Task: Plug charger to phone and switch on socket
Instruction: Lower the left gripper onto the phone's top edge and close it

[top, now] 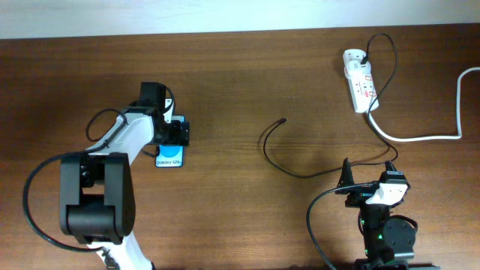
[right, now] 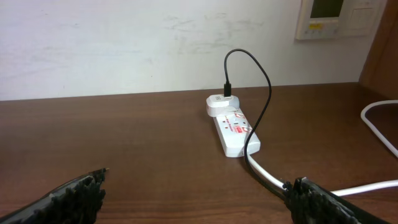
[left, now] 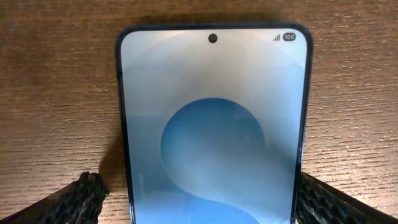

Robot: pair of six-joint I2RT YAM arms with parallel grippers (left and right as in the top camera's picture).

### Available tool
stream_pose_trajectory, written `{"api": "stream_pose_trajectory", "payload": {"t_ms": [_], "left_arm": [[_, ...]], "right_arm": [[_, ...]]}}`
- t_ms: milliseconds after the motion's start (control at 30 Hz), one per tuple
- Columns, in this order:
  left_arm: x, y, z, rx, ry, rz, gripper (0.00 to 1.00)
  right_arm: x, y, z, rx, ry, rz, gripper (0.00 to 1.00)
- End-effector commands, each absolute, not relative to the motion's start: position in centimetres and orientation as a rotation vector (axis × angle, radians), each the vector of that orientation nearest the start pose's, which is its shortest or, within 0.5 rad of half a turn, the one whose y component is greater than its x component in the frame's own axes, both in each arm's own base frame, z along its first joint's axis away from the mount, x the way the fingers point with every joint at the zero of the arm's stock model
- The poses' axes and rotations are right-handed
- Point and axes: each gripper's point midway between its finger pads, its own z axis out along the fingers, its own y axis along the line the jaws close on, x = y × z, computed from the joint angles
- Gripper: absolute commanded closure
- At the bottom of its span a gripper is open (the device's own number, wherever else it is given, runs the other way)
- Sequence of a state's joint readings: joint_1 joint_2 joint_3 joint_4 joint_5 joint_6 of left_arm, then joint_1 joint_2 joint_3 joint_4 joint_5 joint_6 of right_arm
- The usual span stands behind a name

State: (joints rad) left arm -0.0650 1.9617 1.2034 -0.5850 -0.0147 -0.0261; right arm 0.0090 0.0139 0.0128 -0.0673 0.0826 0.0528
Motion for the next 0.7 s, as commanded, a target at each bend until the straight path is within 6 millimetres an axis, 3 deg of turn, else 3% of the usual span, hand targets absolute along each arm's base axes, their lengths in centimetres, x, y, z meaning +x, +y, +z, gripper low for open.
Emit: {"api": "stream_pose_trajectory", "payload": {"t_ms": [0, 233, 300, 500, 667], "left_arm": [[33.15, -2.41, -6.17, -0.031, 3.167, -0.075, 0.01], [32.78, -3.05, -6.13, -0.032, 3.18, -0.135, 0.01], [32.57, -3.04, -6.23, -0.032, 3.185, -0.134, 0.11], [32.45, -3.03, -6.34, -0.032, 3.186, -0.134, 0.27], [32.63, -3.03, -6.34, -0.032, 3.179, -0.133, 0.35]], "right_arm": [[24.57, -1.44, 15.73, 0.115, 1.639, -0.024, 0.02], [24.57, -1.44, 15.73, 0.115, 1.639, -0.024, 0.02], [24.57, -1.43, 15.73, 0.115, 1.639, -0.024, 0.02], [24.57, -1.44, 15.73, 0.115, 1.639, -0.024, 0.02], [24.57, -1.44, 15.73, 0.115, 1.639, -0.024, 0.02]]}}
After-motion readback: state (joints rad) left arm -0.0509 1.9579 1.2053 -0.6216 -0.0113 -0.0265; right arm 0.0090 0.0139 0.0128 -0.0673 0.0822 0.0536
